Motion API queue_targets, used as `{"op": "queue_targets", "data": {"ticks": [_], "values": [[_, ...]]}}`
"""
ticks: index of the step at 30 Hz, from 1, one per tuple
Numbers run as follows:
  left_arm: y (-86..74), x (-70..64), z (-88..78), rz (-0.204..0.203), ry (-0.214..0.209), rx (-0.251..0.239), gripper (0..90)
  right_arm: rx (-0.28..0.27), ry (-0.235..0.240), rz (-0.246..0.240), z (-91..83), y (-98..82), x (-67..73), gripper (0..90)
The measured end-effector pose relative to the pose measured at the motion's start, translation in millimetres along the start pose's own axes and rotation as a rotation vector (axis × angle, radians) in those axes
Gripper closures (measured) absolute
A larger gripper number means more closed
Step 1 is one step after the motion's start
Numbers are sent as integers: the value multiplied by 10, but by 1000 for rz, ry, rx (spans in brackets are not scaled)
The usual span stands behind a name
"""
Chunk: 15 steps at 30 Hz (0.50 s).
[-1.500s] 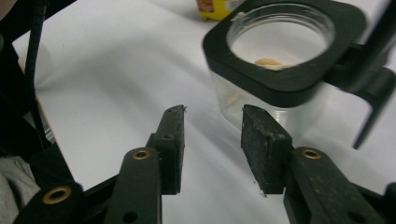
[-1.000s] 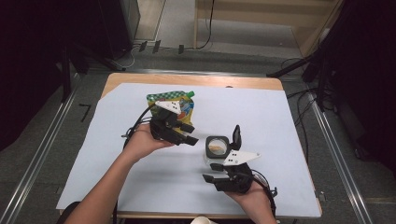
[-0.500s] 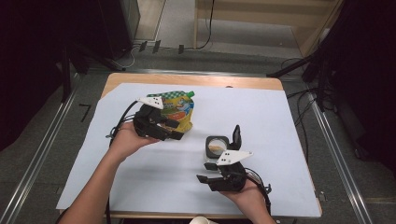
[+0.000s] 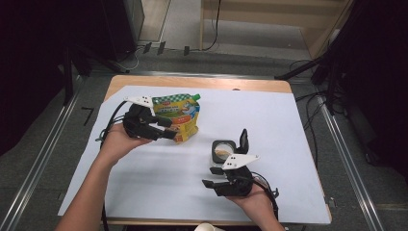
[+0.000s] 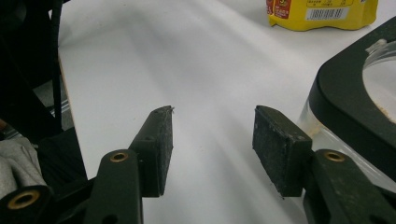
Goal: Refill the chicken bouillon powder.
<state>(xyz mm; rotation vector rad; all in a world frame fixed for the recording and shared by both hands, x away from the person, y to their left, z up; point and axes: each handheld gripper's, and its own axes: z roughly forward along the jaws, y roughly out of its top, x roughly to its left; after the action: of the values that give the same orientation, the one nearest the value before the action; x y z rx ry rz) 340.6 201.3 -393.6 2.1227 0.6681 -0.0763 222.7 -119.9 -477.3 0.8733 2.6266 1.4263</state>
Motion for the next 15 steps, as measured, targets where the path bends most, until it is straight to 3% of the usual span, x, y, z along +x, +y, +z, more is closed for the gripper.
{"op": "queue_targets", "data": {"ticks": [12, 15], "values": [[-114, 162, -192, -41, 39, -16, 420, 7, 3, -2, 6, -1, 4, 491], [-152, 212, -273, -49, 70, -16, 422, 7, 3, -2, 8, -1, 2, 492]]}}
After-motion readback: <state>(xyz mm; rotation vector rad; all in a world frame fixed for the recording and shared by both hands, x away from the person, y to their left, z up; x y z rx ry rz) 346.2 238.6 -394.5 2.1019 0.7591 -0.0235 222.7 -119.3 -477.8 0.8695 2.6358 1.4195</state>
